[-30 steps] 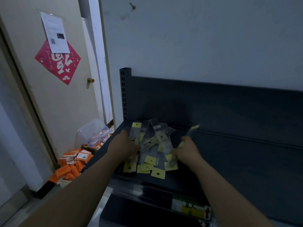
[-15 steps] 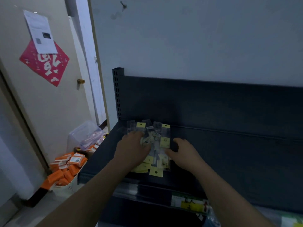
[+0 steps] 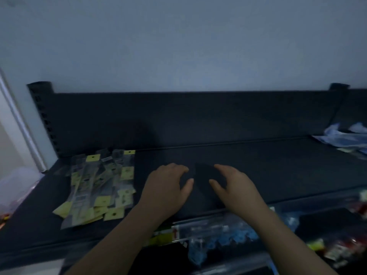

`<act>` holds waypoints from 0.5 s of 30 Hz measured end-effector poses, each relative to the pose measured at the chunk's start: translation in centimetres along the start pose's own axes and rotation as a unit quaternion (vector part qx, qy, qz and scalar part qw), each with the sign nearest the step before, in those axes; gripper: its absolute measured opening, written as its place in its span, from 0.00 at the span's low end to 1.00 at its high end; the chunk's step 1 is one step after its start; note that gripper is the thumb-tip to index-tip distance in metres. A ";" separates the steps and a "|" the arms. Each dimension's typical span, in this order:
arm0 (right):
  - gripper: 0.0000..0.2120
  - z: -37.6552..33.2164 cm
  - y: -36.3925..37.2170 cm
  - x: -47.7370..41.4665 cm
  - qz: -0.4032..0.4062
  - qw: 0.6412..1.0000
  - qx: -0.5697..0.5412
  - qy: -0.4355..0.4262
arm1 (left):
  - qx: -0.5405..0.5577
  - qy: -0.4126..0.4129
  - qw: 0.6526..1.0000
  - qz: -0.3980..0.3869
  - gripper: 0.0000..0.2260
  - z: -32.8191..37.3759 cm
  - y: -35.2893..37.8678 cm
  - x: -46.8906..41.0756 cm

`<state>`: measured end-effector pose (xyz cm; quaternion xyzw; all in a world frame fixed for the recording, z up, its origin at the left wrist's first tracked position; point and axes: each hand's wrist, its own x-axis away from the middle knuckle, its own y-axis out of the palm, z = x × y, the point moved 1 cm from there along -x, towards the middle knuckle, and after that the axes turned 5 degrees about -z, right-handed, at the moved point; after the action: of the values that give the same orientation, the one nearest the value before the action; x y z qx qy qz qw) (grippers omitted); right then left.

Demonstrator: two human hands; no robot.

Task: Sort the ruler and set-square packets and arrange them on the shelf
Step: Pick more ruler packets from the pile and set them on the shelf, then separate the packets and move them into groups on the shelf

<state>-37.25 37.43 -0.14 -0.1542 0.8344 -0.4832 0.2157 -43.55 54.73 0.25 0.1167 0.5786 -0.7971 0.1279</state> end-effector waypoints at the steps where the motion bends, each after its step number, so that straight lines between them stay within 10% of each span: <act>1: 0.25 1.3 -0.8 0.6 0.007 1.000 0.003 0.011 | 0.005 0.015 1.000 -0.003 0.19 1.3 0.4 -0.5; 15: 0.24 21.3 -14.1 7.7 0.051 0.990 0.050 0.120 | 0.105 0.115 0.987 -0.025 0.16 23.8 10.3 -8.3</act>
<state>-32.31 11.21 1.14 -0.0409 0.8358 -0.5278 0.1460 -33.20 29.59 1.09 0.2060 0.5049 -0.8378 0.0272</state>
